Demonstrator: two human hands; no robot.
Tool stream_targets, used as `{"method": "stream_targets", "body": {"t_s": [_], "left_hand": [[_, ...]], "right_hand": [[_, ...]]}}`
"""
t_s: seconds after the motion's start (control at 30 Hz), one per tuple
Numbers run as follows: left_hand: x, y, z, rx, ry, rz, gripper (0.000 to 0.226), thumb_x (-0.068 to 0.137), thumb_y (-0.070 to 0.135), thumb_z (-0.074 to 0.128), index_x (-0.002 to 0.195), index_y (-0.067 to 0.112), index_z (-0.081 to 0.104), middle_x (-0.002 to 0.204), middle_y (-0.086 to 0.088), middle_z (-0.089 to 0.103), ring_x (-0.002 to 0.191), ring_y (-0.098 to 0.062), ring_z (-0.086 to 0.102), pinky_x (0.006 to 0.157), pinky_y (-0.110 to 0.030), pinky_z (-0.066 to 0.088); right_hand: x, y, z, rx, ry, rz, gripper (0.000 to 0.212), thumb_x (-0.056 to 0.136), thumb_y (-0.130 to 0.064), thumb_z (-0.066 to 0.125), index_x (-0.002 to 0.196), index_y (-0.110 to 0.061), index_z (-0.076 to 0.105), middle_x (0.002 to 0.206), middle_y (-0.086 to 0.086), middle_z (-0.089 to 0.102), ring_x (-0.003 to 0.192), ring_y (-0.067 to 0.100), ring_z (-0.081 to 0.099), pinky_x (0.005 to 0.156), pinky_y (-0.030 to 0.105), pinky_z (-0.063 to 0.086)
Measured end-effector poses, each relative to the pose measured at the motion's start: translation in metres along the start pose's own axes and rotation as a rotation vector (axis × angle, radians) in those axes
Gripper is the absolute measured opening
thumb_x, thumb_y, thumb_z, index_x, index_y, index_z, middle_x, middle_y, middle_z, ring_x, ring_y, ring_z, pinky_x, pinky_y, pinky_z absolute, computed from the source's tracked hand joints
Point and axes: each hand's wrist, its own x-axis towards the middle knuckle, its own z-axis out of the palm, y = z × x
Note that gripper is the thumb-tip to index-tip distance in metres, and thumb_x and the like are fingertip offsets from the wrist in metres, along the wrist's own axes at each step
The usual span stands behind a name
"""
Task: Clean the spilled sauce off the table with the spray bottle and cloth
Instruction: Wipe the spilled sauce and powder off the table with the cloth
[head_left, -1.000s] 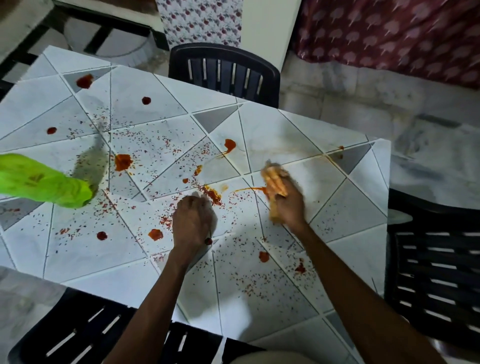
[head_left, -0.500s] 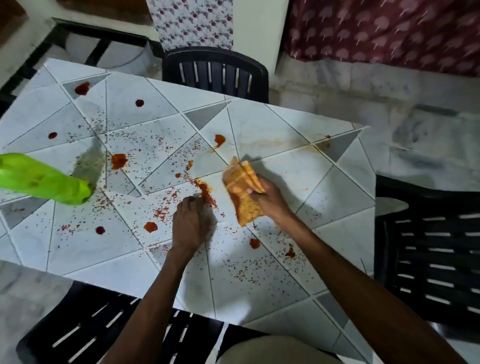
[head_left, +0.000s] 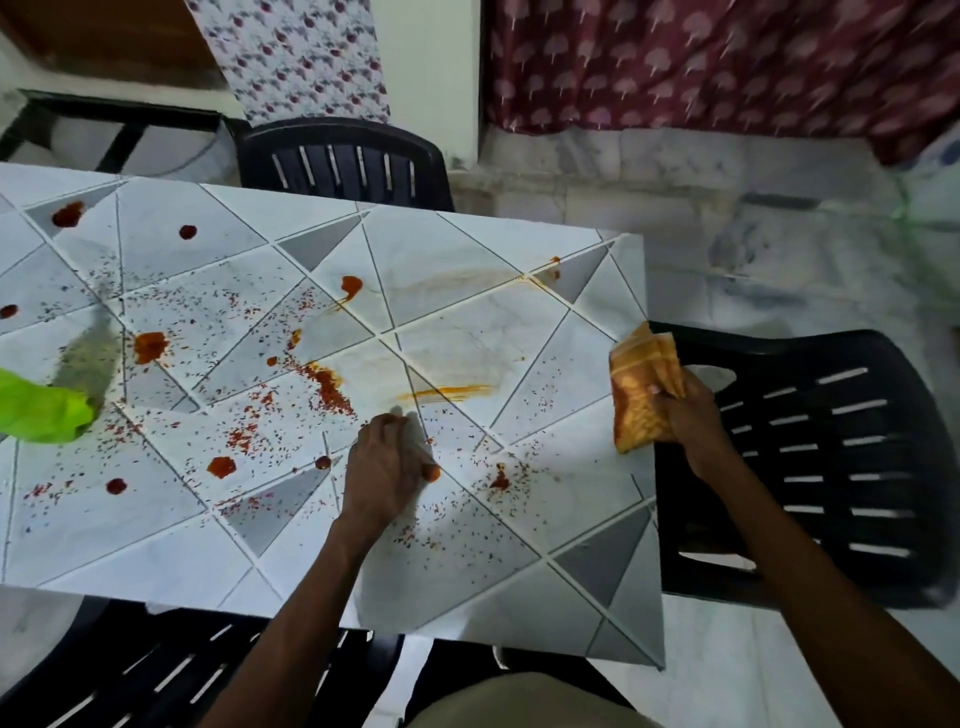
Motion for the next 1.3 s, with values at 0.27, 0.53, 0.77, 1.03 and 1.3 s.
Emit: {"method": "stream_targets", "body": {"t_s": [0.27,0.53,0.77,1.03,1.3], "left_hand": [[-0.005,-0.01,0.008,0.046,0.02,-0.089,0.053,0.086,0.025,0.072,0.126,-0.005,0.056,0.121,-0.025,0.059,0.102,-0.042,0.058,0.079,-0.045,0.054],[-0.024,-0.043,0.012,0.047,0.031,-0.123,0.057,0.082,0.023,0.074,0.129,-0.004,0.054,0.122,-0.025,0.057,0.101,-0.044,0.058,0.084,-0.049,0.053],[-0.03,-0.066,0.0,0.036,0.026,-0.065,0.049,0.086,0.021,0.07,0.127,-0.001,0.056,0.119,-0.025,0.059,0.098,-0.043,0.06,0.082,-0.045,0.055],[-0.027,-0.066,-0.013,0.038,0.048,0.024,0.038,0.089,0.024,0.062,0.119,0.001,0.06,0.11,-0.025,0.062,0.087,-0.039,0.061,0.069,-0.043,0.057],[-0.023,-0.09,-0.003,0.056,0.058,0.062,0.046,0.096,0.039,0.046,0.131,0.01,0.052,0.125,-0.017,0.057,0.104,-0.03,0.058,0.084,-0.038,0.054]], "right_hand": [[0.028,-0.002,0.07,-0.031,-0.086,-0.047,0.042,0.094,-0.008,0.053,0.129,-0.028,0.064,0.115,0.006,0.073,0.102,0.025,0.07,0.083,0.039,0.06],[-0.026,-0.045,0.208,-0.121,-0.534,-0.072,0.032,0.103,-0.02,0.05,0.133,-0.023,0.061,0.113,0.007,0.07,0.104,0.029,0.069,0.088,0.044,0.06],[-0.071,-0.042,0.225,-0.21,-0.667,-0.15,0.035,0.101,-0.011,0.056,0.135,-0.015,0.058,0.125,0.012,0.067,0.114,0.029,0.065,0.096,0.047,0.056],[-0.051,-0.042,0.12,-0.017,-0.237,-0.168,0.034,0.094,0.001,0.062,0.113,-0.027,0.066,0.108,0.005,0.07,0.093,0.018,0.07,0.085,0.041,0.056],[0.033,-0.048,0.133,-0.268,0.144,-0.055,0.035,0.091,-0.008,0.052,0.123,-0.018,0.063,0.115,0.007,0.067,0.111,0.03,0.061,0.091,0.041,0.049]]}}
